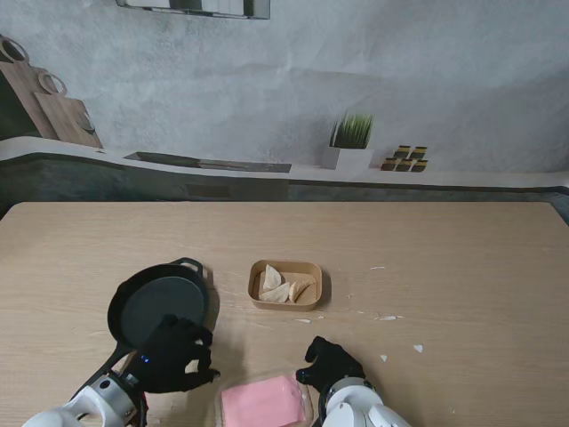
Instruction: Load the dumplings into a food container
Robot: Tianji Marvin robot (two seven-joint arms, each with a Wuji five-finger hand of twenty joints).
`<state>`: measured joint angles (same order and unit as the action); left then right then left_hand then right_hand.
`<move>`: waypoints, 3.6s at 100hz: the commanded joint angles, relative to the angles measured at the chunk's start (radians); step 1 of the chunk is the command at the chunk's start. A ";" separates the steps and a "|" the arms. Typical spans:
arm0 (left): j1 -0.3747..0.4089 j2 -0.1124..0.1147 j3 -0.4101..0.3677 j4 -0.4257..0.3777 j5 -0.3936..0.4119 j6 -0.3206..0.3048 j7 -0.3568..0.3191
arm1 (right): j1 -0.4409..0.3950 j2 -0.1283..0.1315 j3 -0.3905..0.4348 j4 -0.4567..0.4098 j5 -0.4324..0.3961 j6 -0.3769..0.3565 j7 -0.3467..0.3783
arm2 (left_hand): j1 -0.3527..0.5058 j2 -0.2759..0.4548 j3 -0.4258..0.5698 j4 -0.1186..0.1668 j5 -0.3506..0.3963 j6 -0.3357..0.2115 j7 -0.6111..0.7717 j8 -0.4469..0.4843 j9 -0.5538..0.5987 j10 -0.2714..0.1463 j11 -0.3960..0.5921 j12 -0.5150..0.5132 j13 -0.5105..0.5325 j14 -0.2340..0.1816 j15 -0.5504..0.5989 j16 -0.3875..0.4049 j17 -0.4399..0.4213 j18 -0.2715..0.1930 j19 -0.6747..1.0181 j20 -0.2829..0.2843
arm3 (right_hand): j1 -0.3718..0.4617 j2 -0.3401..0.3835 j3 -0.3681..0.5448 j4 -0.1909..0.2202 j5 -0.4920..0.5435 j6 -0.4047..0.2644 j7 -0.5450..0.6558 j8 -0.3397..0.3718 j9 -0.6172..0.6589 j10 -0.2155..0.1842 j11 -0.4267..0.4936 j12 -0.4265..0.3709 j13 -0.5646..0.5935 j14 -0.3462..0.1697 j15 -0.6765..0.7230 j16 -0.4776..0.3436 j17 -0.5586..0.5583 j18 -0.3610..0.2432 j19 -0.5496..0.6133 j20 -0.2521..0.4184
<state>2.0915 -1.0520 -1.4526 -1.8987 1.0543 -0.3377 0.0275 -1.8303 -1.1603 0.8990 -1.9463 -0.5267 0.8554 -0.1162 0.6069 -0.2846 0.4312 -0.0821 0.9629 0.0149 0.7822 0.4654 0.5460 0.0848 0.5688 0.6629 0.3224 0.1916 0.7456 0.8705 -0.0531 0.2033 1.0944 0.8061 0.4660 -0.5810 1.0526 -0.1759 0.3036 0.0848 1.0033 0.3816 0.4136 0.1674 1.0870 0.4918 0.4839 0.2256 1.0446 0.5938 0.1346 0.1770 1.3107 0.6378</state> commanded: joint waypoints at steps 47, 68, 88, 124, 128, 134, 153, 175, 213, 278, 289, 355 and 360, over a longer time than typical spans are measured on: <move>0.008 0.025 0.058 0.112 0.048 -0.074 -0.046 | 0.034 0.036 -0.107 -0.018 -0.054 0.151 0.107 | 0.054 -0.157 0.080 -0.041 0.054 -0.113 0.001 -0.225 -0.031 -0.078 0.007 0.000 -0.084 -0.055 -0.010 -0.005 -0.042 0.058 -0.401 -0.052 | -0.121 0.051 -0.039 0.029 0.161 0.115 -0.050 -0.024 0.167 0.100 -0.023 -0.010 0.147 0.110 -0.038 -0.038 0.110 0.072 0.066 0.020; -0.015 0.027 0.104 0.120 0.011 -0.053 -0.077 | 0.034 0.003 -0.092 -0.014 -0.094 0.157 0.184 | 0.094 -0.245 0.114 -0.049 0.021 -0.120 0.034 -0.274 -0.034 -0.099 0.023 0.011 -0.081 -0.062 0.000 0.002 -0.043 0.054 -0.415 -0.028 | -0.083 0.032 -0.024 0.033 0.123 0.065 0.000 0.005 0.173 0.092 -0.039 -0.012 0.152 0.104 -0.044 -0.043 0.115 0.069 0.072 0.005; -0.021 0.025 0.121 0.123 0.025 -0.034 -0.039 | 0.031 -0.018 -0.076 -0.033 -0.016 0.157 0.161 | 0.100 -0.325 0.177 -0.062 0.014 -0.119 0.052 -0.303 -0.027 -0.110 0.038 0.019 -0.072 -0.061 0.009 0.005 -0.040 0.055 -0.410 -0.009 | 0.047 -0.022 0.029 0.045 -0.031 0.011 0.083 0.056 0.193 0.060 -0.034 -0.007 0.187 0.094 -0.068 -0.058 0.152 0.086 0.064 -0.013; -0.039 0.019 0.137 0.147 0.071 0.000 0.066 | 0.029 -0.045 -0.064 -0.064 0.141 0.152 0.018 | 0.101 -0.347 0.218 -0.070 0.011 -0.120 0.058 -0.304 -0.021 -0.109 0.045 0.023 -0.055 -0.057 0.021 0.008 -0.034 0.056 -0.375 0.004 | 0.239 -0.197 0.120 -0.064 -0.115 0.014 0.152 0.069 0.233 -0.011 0.135 -0.043 0.389 0.051 -0.037 -0.076 0.365 0.152 0.113 -0.066; -0.040 0.019 0.135 0.148 0.072 0.003 0.074 | 0.029 -0.049 -0.061 -0.065 0.150 0.152 0.015 | 0.101 -0.343 0.219 -0.071 0.010 -0.119 0.058 -0.304 -0.024 -0.108 0.043 0.022 -0.057 -0.056 0.020 0.007 -0.034 0.057 -0.374 0.003 | 0.240 -0.204 0.124 -0.067 -0.116 0.023 0.150 0.067 0.237 -0.010 0.143 -0.038 0.405 0.049 -0.027 -0.075 0.380 0.153 0.121 -0.066; -0.042 0.016 0.136 0.152 0.071 0.006 0.092 | 0.033 -0.058 -0.059 -0.062 0.164 0.154 0.005 | 0.103 -0.345 0.221 -0.071 0.011 -0.118 0.058 -0.304 -0.023 -0.107 0.043 0.021 -0.055 -0.055 0.020 0.007 -0.035 0.058 -0.372 0.002 | 0.237 -0.229 0.140 -0.070 -0.104 0.040 0.144 0.056 0.250 0.001 0.152 -0.032 0.434 0.050 0.003 -0.071 0.408 0.153 0.145 -0.066; -0.048 0.013 0.136 0.163 0.075 0.011 0.136 | -0.015 -0.192 0.042 -0.034 0.133 0.158 0.088 | 0.108 -0.348 0.227 -0.071 0.011 -0.119 0.059 -0.303 -0.025 -0.106 0.038 0.016 -0.054 -0.059 0.019 0.005 -0.035 0.059 -0.367 -0.003 | 0.268 -0.271 0.148 -0.075 -0.016 0.093 0.115 0.034 0.316 0.054 0.174 -0.060 0.528 0.079 0.026 -0.097 0.488 0.191 0.182 -0.078; -0.055 0.005 0.118 0.177 0.085 0.010 0.216 | 0.060 -0.108 -0.043 -0.012 0.218 0.156 -0.057 | 0.102 -0.300 0.188 -0.063 -0.020 -0.116 0.049 -0.280 -0.043 -0.083 0.016 -0.008 -0.050 -0.055 0.014 -0.005 -0.035 0.065 -0.337 -0.019 | 0.336 -0.274 0.181 -0.077 0.494 -0.042 0.215 -0.168 0.706 0.130 0.033 -0.159 0.797 0.182 0.065 -0.175 0.735 0.351 0.238 -0.104; -0.027 -0.039 0.005 0.042 -0.061 0.055 0.234 | 0.030 -0.102 0.074 -0.085 0.255 -0.039 -0.142 | -0.011 0.015 -0.010 0.029 -0.415 0.020 -0.302 -0.109 -0.144 0.001 -0.127 -0.166 -0.098 -0.024 -0.199 -0.174 -0.039 0.097 -0.389 -0.113 | 0.345 -0.285 0.253 -0.088 0.536 -0.071 0.167 -0.032 0.698 0.163 0.047 -0.086 0.797 0.209 0.160 -0.121 0.731 0.349 0.319 -0.047; -0.114 -0.064 0.068 0.073 -0.246 0.173 0.217 | 0.346 -0.234 0.126 0.168 0.566 -0.104 -0.350 | 0.035 0.072 -0.127 0.047 -0.530 0.064 -0.375 -0.144 -0.205 0.032 -0.197 -0.263 -0.152 -0.012 -0.346 -0.287 -0.038 0.109 -0.462 -0.205 | 0.365 -0.190 0.197 -0.085 0.417 -0.093 0.228 0.030 0.602 0.152 0.099 -0.027 0.752 0.191 0.228 -0.102 0.678 0.294 0.376 0.026; -0.122 -0.067 0.076 0.080 -0.263 0.183 0.221 | 0.394 -0.258 0.123 0.248 0.611 -0.129 -0.401 | 0.037 0.078 -0.135 0.048 -0.556 0.071 -0.382 -0.147 -0.214 0.032 -0.196 -0.264 -0.159 -0.013 -0.348 -0.287 -0.038 0.108 -0.465 -0.207 | 0.365 -0.189 0.196 -0.084 0.411 -0.092 0.234 0.028 0.601 0.150 0.102 -0.029 0.751 0.185 0.229 -0.102 0.679 0.290 0.375 0.028; -0.135 -0.069 0.083 0.087 -0.285 0.216 0.211 | 0.495 -0.331 0.123 0.451 0.744 -0.137 -0.518 | 0.056 0.080 -0.159 0.057 -0.568 0.122 -0.382 -0.155 -0.235 0.037 -0.188 -0.262 -0.169 -0.011 -0.346 -0.284 -0.038 0.102 -0.462 -0.198 | 0.362 -0.182 0.184 -0.082 0.399 -0.086 0.249 0.010 0.599 0.147 0.105 -0.040 0.762 0.162 0.213 -0.102 0.689 0.282 0.357 0.024; -0.136 -0.069 0.082 0.088 -0.284 0.215 0.211 | 0.497 -0.337 0.125 0.453 0.762 -0.138 -0.531 | 0.057 0.079 -0.158 0.057 -0.568 0.124 -0.382 -0.156 -0.236 0.038 -0.187 -0.261 -0.170 -0.010 -0.345 -0.284 -0.038 0.102 -0.462 -0.197 | 0.364 -0.181 0.183 -0.082 0.397 -0.081 0.249 0.009 0.600 0.149 0.104 -0.041 0.764 0.166 0.210 -0.102 0.690 0.282 0.357 0.024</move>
<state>1.9552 -1.1169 -1.3717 -1.8082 0.7724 -0.1257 0.2539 -1.3323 -1.4777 1.0234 -1.4946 0.2197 0.7144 -0.6497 0.6536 -0.2411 0.2898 -0.0558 0.4319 0.1251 0.4119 0.3210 0.3355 0.1069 0.3814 0.4080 0.1871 0.1825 0.4054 0.5959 -0.0811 0.2935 0.6594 0.6103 0.7487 -0.8077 1.1762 -0.2386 0.7030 0.0906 1.1763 0.3821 1.0153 0.3164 1.1481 0.4545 1.1924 0.3360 1.2021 0.4789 0.8320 0.5469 1.6063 0.6344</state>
